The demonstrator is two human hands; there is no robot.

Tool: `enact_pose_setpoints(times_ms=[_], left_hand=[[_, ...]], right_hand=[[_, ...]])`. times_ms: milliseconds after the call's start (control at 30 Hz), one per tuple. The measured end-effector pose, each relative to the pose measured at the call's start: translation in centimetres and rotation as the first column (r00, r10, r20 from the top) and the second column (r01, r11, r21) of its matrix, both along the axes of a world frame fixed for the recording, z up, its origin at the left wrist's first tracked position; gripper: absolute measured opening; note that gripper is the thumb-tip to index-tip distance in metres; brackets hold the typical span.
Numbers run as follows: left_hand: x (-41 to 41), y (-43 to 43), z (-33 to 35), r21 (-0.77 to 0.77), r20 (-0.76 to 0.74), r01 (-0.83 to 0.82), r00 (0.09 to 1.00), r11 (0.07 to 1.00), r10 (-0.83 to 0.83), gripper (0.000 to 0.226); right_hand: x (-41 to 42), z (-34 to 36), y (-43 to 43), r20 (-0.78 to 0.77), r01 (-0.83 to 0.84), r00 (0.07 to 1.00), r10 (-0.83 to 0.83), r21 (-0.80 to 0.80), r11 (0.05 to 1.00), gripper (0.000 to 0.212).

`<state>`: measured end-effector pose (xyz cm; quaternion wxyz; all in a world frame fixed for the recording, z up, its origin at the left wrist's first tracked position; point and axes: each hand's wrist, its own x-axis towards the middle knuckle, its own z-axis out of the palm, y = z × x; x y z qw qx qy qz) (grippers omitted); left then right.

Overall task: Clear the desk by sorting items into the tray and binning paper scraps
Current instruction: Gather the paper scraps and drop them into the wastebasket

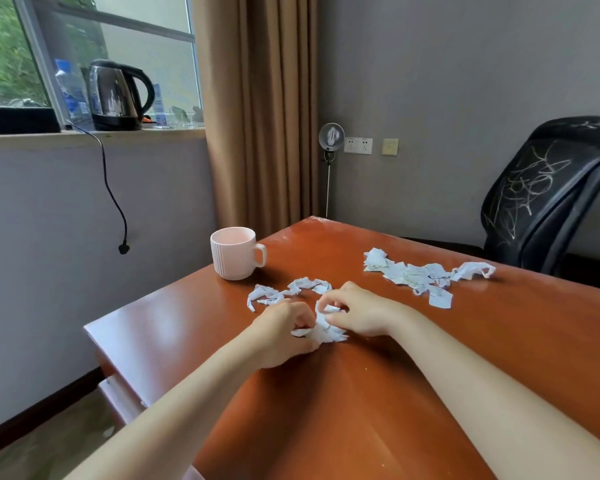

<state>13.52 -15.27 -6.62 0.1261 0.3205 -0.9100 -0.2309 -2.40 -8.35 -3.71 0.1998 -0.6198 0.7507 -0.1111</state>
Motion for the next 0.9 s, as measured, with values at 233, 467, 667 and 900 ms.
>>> enact_pose_setpoints(times_ms=[233, 467, 667, 900], left_hand=[[0.2, 0.1, 0.3, 0.063, 0.025, 0.017, 1.000, 0.998, -0.018, 0.039], [-0.1, 0.6, 0.7, 0.052, 0.088, -0.019, 0.996, 0.998, 0.015, 0.045], [-0.9, 0.8, 1.3, 0.011, 0.125, -0.015, 0.992, 1.000, 0.013, 0.033], [-0.6, 1.2, 2.0, 0.063, 0.180, -0.004, 0.984, 0.998, -0.007, 0.037]], right_hand=[[-0.5, -0.4, 0.4, -0.013, 0.031, 0.999, -0.032, -0.073, 0.997, 0.009], [-0.2, 0.0, 0.6, 0.010, 0.132, 0.991, -0.132, -0.034, 0.991, 0.030], [-0.1, 0.5, 1.0, 0.011, 0.163, 0.987, -0.163, 0.009, 0.987, 0.037], [-1.4, 1.2, 2.4, -0.031, 0.153, 0.988, -0.151, 0.082, 0.985, 0.032]])
